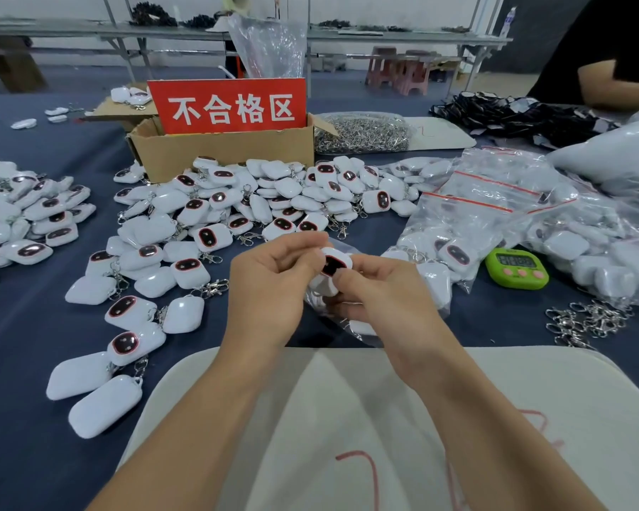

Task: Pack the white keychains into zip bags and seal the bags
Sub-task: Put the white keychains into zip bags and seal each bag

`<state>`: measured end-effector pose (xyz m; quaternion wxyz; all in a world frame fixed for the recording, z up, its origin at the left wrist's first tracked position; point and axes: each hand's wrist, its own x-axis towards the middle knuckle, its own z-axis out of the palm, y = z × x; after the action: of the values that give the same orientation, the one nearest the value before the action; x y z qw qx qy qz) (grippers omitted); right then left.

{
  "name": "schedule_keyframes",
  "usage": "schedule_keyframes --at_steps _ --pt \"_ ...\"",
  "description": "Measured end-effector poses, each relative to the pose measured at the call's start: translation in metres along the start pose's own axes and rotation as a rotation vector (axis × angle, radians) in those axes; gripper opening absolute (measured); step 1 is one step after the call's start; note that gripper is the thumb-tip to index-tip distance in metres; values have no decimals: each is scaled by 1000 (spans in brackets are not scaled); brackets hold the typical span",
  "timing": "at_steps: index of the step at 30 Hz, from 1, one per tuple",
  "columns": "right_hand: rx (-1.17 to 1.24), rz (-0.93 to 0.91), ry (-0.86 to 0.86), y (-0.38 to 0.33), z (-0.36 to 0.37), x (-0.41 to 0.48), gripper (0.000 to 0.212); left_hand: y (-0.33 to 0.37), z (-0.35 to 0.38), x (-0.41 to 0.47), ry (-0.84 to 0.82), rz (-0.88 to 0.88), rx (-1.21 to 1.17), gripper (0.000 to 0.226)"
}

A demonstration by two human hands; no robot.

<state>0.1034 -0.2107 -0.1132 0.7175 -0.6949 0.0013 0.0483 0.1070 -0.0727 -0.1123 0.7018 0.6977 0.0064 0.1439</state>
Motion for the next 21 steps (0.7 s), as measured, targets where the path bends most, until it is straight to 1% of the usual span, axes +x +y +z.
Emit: schedule_keyframes --at_steps 2,4,5,8,13,16,19,21 --pt "55 13 -18 0 1 -1 19 2 1 0 -14 -26 -37 35" --pt "60 15 -1 -1 0 0 18 1 -1 1 -40 -60 -67 39" --pt "46 13 15 -1 -1 1 17 0 -1 1 -60 -72 -69 38" --pt "5 2 38 1 -3 2 14 1 1 -3 -120 -87 -61 21" --pt "12 -12 -14 0 -2 1 19 2 1 -4 -143 -63 -95 28" --pt "8 -12 -11 0 -2 1 18 3 1 -5 -133 -52 -77 35" --pt "-17 -13 -23 0 -1 1 17 3 1 -4 -86 -66 -69 31" --pt "-5 -1 -42 -2 -1 1 17 2 2 -5 -34 -45 -64 27"
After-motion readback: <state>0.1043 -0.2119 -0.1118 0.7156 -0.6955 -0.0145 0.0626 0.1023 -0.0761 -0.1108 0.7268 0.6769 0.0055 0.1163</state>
